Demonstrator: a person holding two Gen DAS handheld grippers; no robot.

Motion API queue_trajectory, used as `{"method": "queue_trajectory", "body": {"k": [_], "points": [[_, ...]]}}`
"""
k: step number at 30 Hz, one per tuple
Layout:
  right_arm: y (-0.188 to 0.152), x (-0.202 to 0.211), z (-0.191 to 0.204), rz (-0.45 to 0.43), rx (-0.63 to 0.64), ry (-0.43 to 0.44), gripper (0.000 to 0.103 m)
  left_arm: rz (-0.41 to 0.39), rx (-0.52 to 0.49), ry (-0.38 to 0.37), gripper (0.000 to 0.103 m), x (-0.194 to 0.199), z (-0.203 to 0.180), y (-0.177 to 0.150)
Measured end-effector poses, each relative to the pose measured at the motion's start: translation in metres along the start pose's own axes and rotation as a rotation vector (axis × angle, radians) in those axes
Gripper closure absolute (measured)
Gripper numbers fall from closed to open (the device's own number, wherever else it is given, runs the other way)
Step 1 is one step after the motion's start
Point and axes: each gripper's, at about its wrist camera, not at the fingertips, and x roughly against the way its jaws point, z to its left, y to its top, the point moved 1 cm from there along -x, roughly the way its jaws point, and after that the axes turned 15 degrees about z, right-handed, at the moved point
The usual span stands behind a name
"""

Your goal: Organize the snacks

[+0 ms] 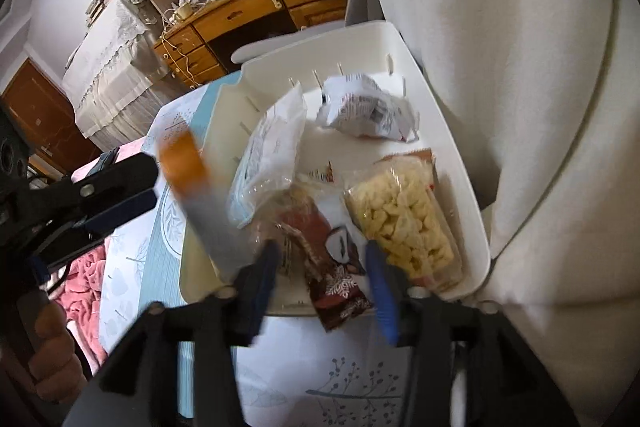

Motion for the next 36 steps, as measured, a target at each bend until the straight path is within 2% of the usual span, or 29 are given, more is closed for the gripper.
{"method": "queue_trajectory", "body": {"k": [4,8,16,19,22,25,30,36], "points": [[-0.003,-0.001,0.000,-0.009,-0.016,0.008,0.036,0.022,0.034,0.080,0.021,0.003,0.013,-0.009],[-0.010,-0.006,0.003,0.010,-0.044,0.016,0.026,0.056,0.072,0.140,0.021,0.006,0.034,-0.020],[-0.035,-0.017,0.023,0.058,-0.085,0.005,0.025,0.126,0.109,0.193,0.021,0.023,0.079,-0.056],[-0.049,-0.020,0.037,0.058,-0.099,-0.006,0.020,0.140,0.115,0.206,0.021,0.035,0.097,-0.068],[-0.064,-0.023,0.056,0.065,-0.113,-0.013,0.019,0.165,0.124,0.212,0.017,0.049,0.118,-0.078],[-0.081,-0.026,0.077,0.073,-0.135,-0.019,0.013,0.180,0.112,0.222,0.011,0.066,0.136,-0.088],[-0.112,-0.034,0.112,0.095,-0.177,-0.033,0.008,0.224,0.052,0.265,0.009,0.093,0.157,-0.103],[-0.143,-0.038,0.138,0.182,-0.236,-0.050,0.007,0.249,-0.050,0.344,0.008,0.122,0.157,-0.111]]}}
